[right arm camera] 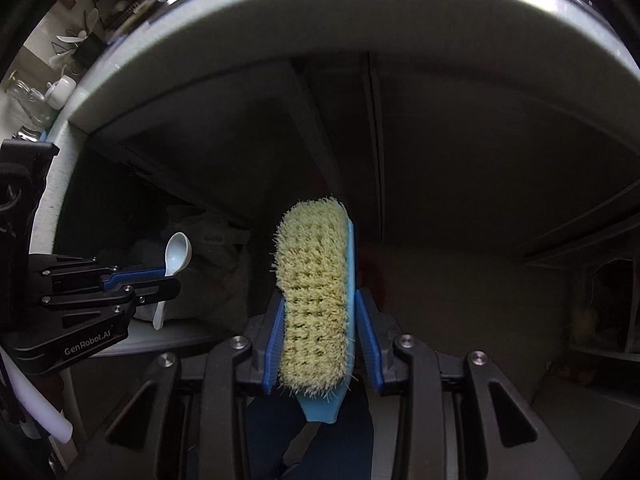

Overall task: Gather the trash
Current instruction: 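Carry the spoon and brush down over the red bin with both tools, then open the left gripper to drop the spoon into the red bin, then raise both tools back up to the counter, then close the right gripper on the white-green Celecoxib box, then close the left gripper on the white sachet while the right gripper holds the box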

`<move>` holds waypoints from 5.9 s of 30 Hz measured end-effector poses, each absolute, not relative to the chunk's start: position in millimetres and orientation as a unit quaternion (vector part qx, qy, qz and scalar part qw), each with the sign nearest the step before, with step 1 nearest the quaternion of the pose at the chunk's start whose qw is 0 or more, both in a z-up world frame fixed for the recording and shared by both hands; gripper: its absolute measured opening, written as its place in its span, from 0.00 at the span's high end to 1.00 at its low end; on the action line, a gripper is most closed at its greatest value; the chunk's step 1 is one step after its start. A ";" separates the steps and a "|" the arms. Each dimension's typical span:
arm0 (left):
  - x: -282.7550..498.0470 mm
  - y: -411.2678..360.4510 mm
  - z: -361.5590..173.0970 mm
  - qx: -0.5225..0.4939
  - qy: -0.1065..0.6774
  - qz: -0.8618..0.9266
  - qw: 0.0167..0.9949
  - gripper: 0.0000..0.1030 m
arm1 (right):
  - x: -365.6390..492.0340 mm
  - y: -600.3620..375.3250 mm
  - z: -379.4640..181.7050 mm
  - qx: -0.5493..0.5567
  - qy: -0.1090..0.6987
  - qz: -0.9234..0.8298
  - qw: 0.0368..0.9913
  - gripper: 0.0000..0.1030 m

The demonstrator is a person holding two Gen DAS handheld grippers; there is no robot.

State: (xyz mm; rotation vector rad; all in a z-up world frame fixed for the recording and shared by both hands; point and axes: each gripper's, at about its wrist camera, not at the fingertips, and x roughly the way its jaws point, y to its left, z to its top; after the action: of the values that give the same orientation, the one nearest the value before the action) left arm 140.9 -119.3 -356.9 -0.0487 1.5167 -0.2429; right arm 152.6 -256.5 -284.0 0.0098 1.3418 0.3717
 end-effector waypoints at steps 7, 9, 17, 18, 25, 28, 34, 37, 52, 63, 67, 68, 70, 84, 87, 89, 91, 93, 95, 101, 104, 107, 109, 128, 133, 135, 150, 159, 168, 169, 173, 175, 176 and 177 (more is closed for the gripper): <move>145.2 -132.8 -493.8 -0.057 0.699 -0.139 0.699 0.91 | 156.4 -263.9 -411.0 0.022 0.638 0.159 0.753 0.69; 146.5 -138.7 -532.3 -0.053 0.704 -0.141 0.694 0.91 | 158.1 -267.3 -446.0 0.022 0.642 0.153 0.751 0.69; 148.3 -155.7 -615.9 -0.045 0.709 -0.164 0.685 0.91 | 158.3 -281.9 -536.5 0.030 0.657 0.129 0.742 0.69; 148.9 -158.4 -619.7 -0.042 0.710 -0.162 0.684 0.87 | 155.8 -283.7 -541.7 0.030 0.659 0.127 0.740 0.69; 154.7 -159.6 -617.6 -0.038 0.710 -0.164 0.684 0.71 | 158.0 -278.9 -541.6 0.028 0.662 0.124 0.739 0.69; 157.1 -151.3 -613.0 -0.042 0.705 -0.153 0.692 0.48 | 160.9 -277.8 -535.7 0.027 0.662 0.124 0.739 0.69; 162.4 -130.4 -597.6 -0.046 0.694 -0.134 0.706 0.18 | 166.4 -268.4 -520.7 0.020 0.663 0.139 0.735 0.69; 163.8 -117.7 -592.3 -0.031 0.692 -0.123 0.711 0.09 | 171.7 -261.8 -518.9 0.016 0.664 0.149 0.733 0.69; 161.8 -56.0 -606.7 -0.046 0.703 -0.071 0.706 0.00 | 185.5 -206.0 -550.0 -0.014 0.694 0.173 0.699 0.67; 150.2 -48.8 -576.1 -0.048 0.704 -0.061 0.706 0.00 | 177.1 -194.4 -526.4 -0.024 0.696 0.169 0.697 0.30; 145.8 -54.6 -528.5 -0.058 0.697 -0.062 0.712 0.00 | 175.3 -198.2 -490.4 -0.025 0.689 0.170 0.704 0.23; 145.1 -56.3 -514.8 -0.057 0.695 -0.060 0.715 0.00 | 175.5 -199.3 -478.2 -0.027 0.684 0.169 0.709 0.21; 143.0 -60.0 -481.2 -0.054 0.689 -0.058 0.720 0.00 | 174.9 -203.4 -447.6 -0.032 0.677 0.164 0.717 0.19; 131.9 -62.1 -211.1 -0.036 0.599 -0.010 0.800 0.00 | 175.2 -208.9 -190.6 -0.040 0.581 0.193 0.790 0.01; 133.6 -51.9 -172.7 -0.046 0.579 0.009 0.814 0.00 | 180.9 -200.0 -147.8 -0.053 0.550 0.206 0.808 0.01; 135.2 -43.8 -149.6 -0.046 0.565 0.021 0.824 0.00 | 185.8 -194.7 -124.4 -0.063 0.525 0.217 0.821 0.01; 139.6 -34.0 -130.7 -0.047 0.550 0.031 0.833 0.00 | 191.3 -188.5 -104.2 -0.076 0.503 0.226 0.831 0.01; 146.4 -23.6 -117.8 -0.053 0.540 0.038 0.839 0.00 | 198.4 -179.8 -89.2 -0.086 0.485 0.238 0.837 0.01; 156.3 -9.0 -109.1 -0.061 0.531 0.047 0.844 0.00 | 210.1 -171.9 -78.1 -0.094 0.474 0.247 0.840 0.01; 202.8 29.9 -96.3 -0.071 0.530 0.058 0.843 0.00 | 258.1 -140.9 -69.7 -0.102 0.476 0.259 0.834 0.01; 243.4 53.0 -97.5 -0.073 0.534 0.052 0.840 0.00 | 292.2 -117.0 -63.3 -0.115 0.473 0.252 0.836 0.01; 283.8 73.9 -103.2 -0.076 0.543 0.043 0.835 0.00 | 326.9 -94.3 -62.3 -0.125 0.477 0.246 0.835 0.01; 310.7 86.8 -110.5 -0.083 0.552 0.034 0.829 0.00 | 350.5 -83.2 -64.5 -0.128 0.487 0.238 0.830 0.01; 445.0 163.4 -188.7 -0.110 0.612 0.001 0.783 0.00 | 485.1 3.9 -135.2 -0.135 0.576 0.218 0.776 0.01; 448.6 171.2 -199.1 -0.121 0.618 -0.002 0.777 0.00 | 489.5 15.3 -147.6 -0.147 0.588 0.226 0.762 0.16; 448.9 171.0 -201.9 -0.124 0.619 -0.004 0.776 0.00 | 490.8 17.1 -154.7 -0.147 0.599 0.230 0.753 0.23; 434.0 200.8 -188.9 -0.138 0.597 -0.024 0.790 0.00 | 475.8 30.7 -136.2 -0.153 0.567 0.234 0.775 0.46; 465.5 230.7 -175.4 -0.107 0.590 -0.045 0.799 0.00 | 497.5 49.4 -126.9 -0.134 0.562 0.222 0.785 0.46; 500.2 238.9 -197.1 -0.059 0.613 -0.076 0.784 0.18 | 520.4 51.4 -147.3 -0.111 0.583 0.195 0.781 0.45; 504.1 238.3 -198.0 -0.056 0.612 -0.082 0.785 0.18 | 522.5 51.3 -149.3 -0.107 0.585 0.193 0.780 0.45; 506.2 231.4 -193.8 -0.028 0.597 -0.090 0.796 0.27 | 524.7 46.7 -152.3 -0.093 0.593 0.182 0.779 0.45; 510.1 228.4 -192.5 -0.021 0.594 -0.089 0.800 0.37 | 525.3 43.5 -154.4 -0.089 0.597 0.180 0.777 0.45; 511.4 227.3 -191.9 -0.019 0.593 -0.087 0.800 0.41 | 526.7 42.1 -155.4 -0.089 0.597 0.180 0.776 0.45; 514.0 222.8 -191.6 -0.017 0.592 -0.085 0.801 0.53 | 527.1 40.7 -155.9 -0.089 0.598 0.181 0.776 0.45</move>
State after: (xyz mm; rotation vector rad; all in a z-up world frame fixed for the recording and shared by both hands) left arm 514.0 222.8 -191.6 -0.0370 1.2697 -0.1829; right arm 527.1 40.7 -155.9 -0.1920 1.2940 0.3917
